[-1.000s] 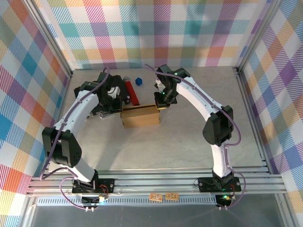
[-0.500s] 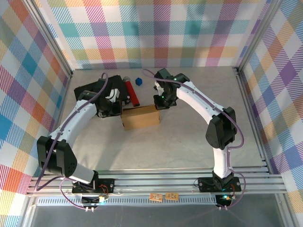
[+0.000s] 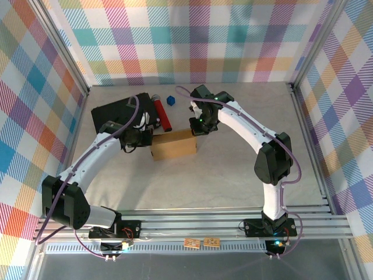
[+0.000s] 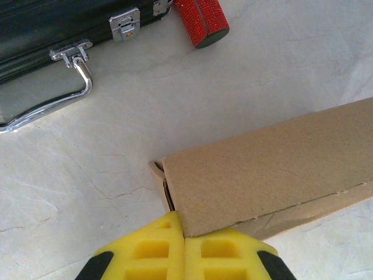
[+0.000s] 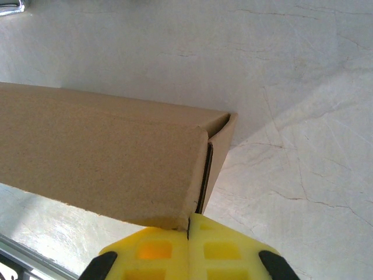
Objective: Fold the paper box
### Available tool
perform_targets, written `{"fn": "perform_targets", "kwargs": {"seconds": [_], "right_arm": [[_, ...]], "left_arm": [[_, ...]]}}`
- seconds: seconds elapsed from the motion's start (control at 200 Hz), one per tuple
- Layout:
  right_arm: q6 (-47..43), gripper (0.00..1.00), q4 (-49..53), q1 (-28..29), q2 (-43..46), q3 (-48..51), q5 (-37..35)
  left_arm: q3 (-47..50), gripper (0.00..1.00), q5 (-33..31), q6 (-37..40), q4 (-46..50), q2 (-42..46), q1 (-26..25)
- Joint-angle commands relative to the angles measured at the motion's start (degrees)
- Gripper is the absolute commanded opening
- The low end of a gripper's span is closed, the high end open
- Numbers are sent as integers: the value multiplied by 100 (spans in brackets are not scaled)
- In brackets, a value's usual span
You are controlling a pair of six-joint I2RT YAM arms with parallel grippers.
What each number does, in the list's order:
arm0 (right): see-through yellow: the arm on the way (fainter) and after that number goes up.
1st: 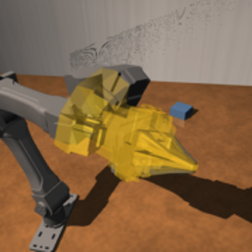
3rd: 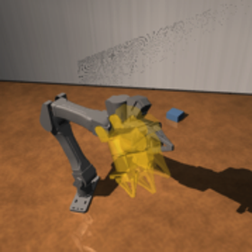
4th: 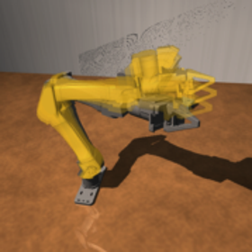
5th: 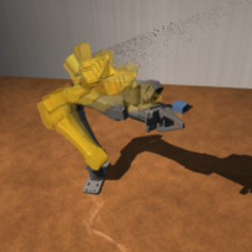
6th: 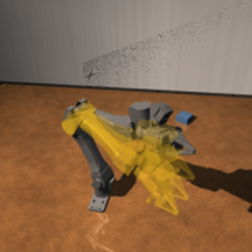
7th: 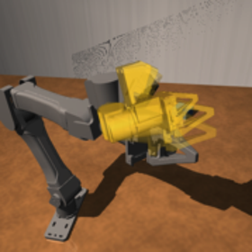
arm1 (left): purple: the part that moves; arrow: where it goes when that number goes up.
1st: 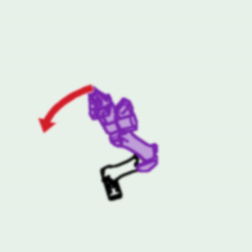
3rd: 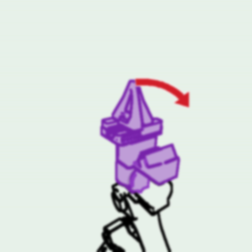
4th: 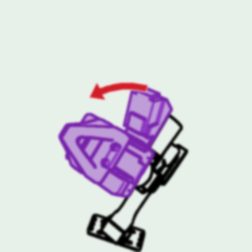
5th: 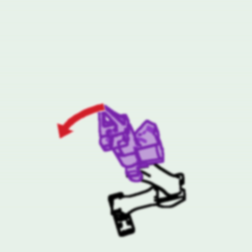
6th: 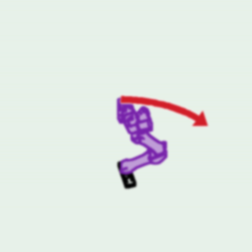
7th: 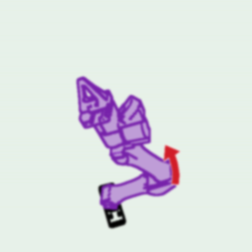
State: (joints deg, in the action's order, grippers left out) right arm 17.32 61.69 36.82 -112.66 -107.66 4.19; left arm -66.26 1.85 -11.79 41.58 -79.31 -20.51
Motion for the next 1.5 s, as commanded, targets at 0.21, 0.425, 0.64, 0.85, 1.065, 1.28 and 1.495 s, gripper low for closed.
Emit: {"fn": "perform_targets", "kwargs": {"seconds": [0.21,0.425,0.64,0.85,1.065,1.28,1.495], "right_arm": [[626,28,243,-160,404,-182,920],[1658,43,-480,-448,1014,459,1681],[4172,58,-2384,-774,1803,2087,2178],[7072,63,-4994,-734,2151,3725,2589],[7475,74,-5252,-711,2048,3832,2804],[7503,75,-5245,-672,1841,3950,3050],[7459,75,-5062,-673,1709,3924,3182]], "left_arm": [[328,0,-371,63,452,-33,-291],[290,0,-454,54,430,-59,-366],[252,0,-470,51,438,-83,-400],[247,0,-474,55,421,-68,-418],[230,0,-496,71,428,-89,-423],[158,0,-519,81,452,-129,-427],[131,0,-533,89,469,-164,-427]]}}
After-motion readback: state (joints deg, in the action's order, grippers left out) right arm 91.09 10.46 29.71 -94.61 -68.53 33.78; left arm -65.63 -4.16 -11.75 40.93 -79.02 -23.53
